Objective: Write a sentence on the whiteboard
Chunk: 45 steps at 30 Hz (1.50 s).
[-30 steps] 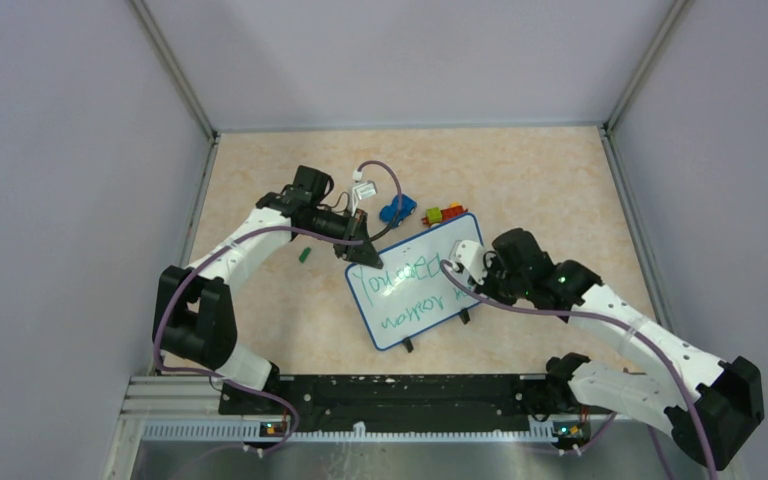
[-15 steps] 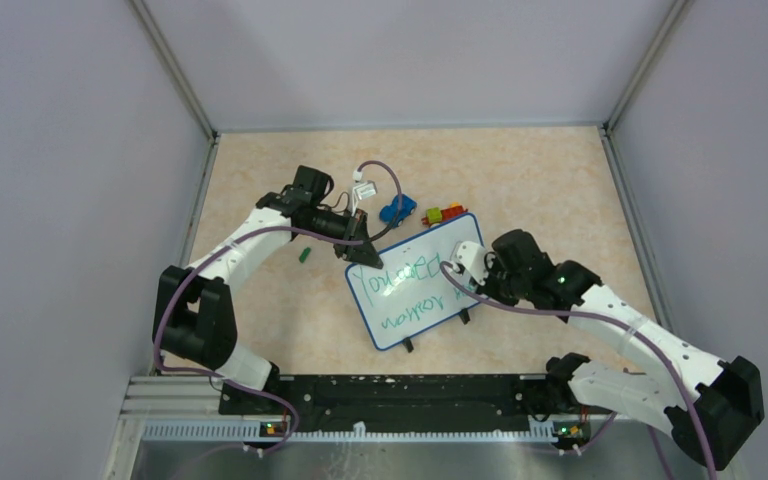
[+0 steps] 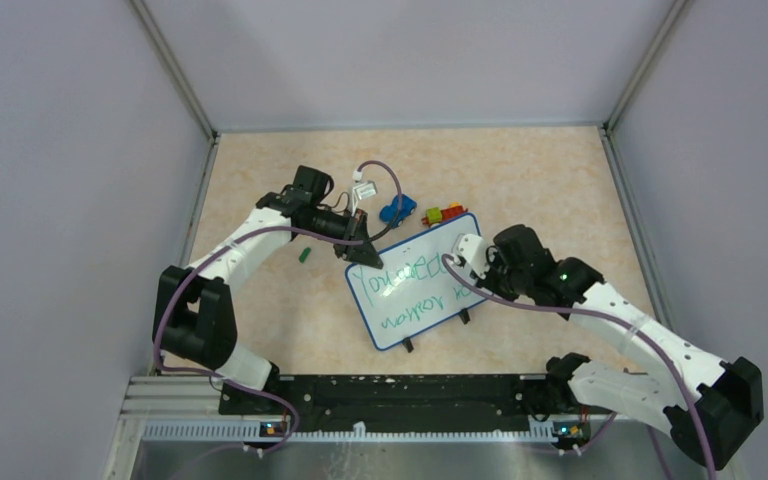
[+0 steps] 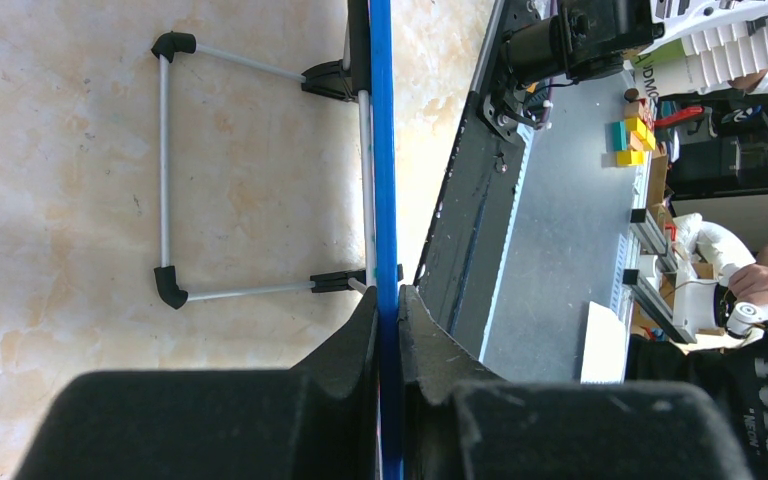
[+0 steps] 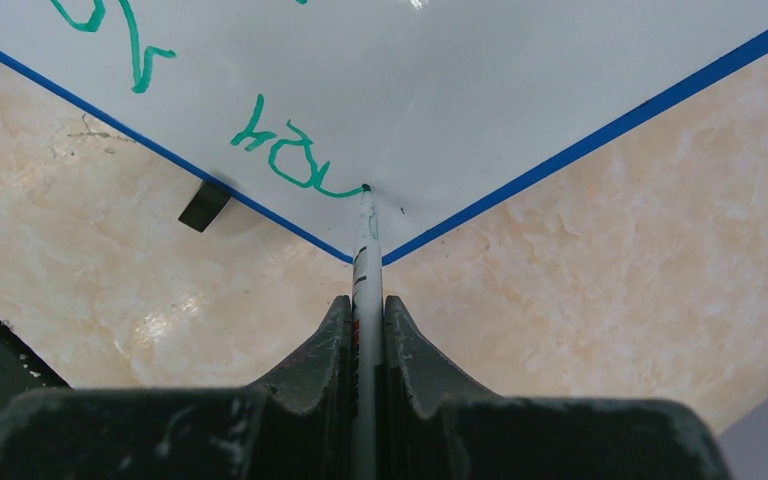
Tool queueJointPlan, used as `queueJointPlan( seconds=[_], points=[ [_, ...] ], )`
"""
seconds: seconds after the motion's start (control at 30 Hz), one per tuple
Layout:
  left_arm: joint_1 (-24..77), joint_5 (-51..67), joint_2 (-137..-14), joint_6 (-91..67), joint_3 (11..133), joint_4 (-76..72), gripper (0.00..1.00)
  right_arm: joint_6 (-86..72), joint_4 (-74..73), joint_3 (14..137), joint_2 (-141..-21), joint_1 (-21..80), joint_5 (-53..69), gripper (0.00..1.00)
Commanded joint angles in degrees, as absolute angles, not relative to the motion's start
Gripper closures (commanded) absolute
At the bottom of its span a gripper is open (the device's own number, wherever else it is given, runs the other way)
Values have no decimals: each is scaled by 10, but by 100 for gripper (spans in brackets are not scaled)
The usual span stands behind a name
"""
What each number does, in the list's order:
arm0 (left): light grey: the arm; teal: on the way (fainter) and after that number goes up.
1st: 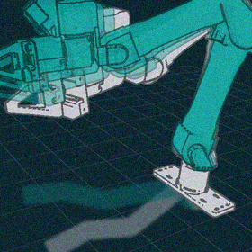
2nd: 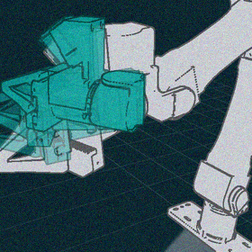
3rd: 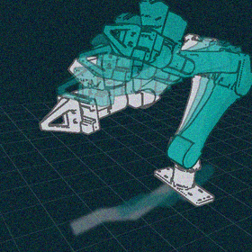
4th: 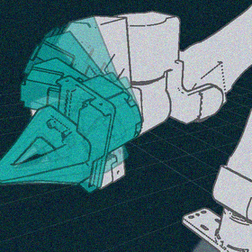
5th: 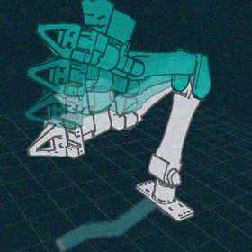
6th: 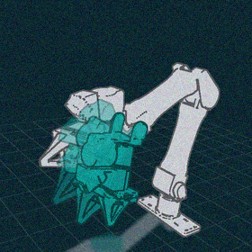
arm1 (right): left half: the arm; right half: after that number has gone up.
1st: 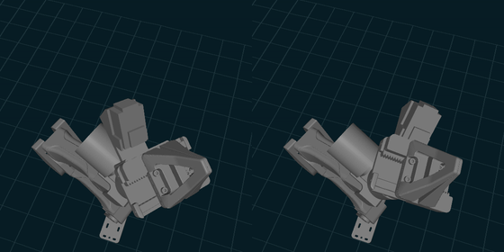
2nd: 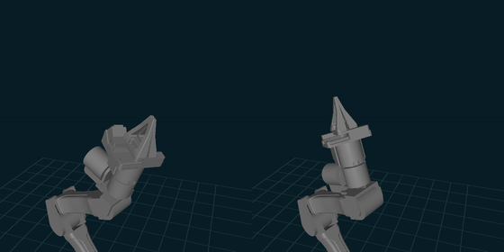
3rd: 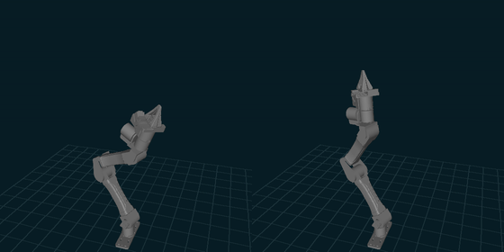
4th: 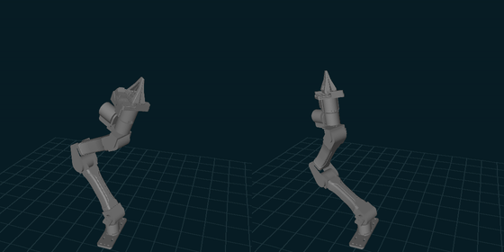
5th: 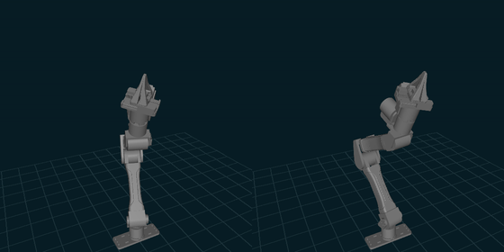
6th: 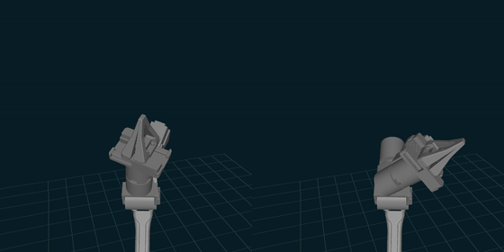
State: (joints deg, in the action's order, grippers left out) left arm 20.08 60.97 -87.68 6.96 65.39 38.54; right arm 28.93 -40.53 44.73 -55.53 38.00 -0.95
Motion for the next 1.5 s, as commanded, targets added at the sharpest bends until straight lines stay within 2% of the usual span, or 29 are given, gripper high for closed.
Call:
queueJointPlan(
  seconds=[0.0, 0.4, 0.73, 1.17, 1.47],
  points=[
    [207, 595, -888, 82, 652, 376, 100, 299, -373, 442, -561, 372, -21, 100],
    [207, 594, -890, 83, 654, 376, 100, 315, -400, 422, -558, 370, -27, 100],
    [206, 595, -889, 82, 654, 377, 100, 301, -376, 470, -562, 358, -53, 100],
    [206, 595, -888, 83, 652, 377, 100, 296, -417, 504, -553, 357, -3, 100],
    [207, 596, -888, 81, 649, 372, 100, 310, -464, 468, -516, 357, 4, 100]
  ],
)
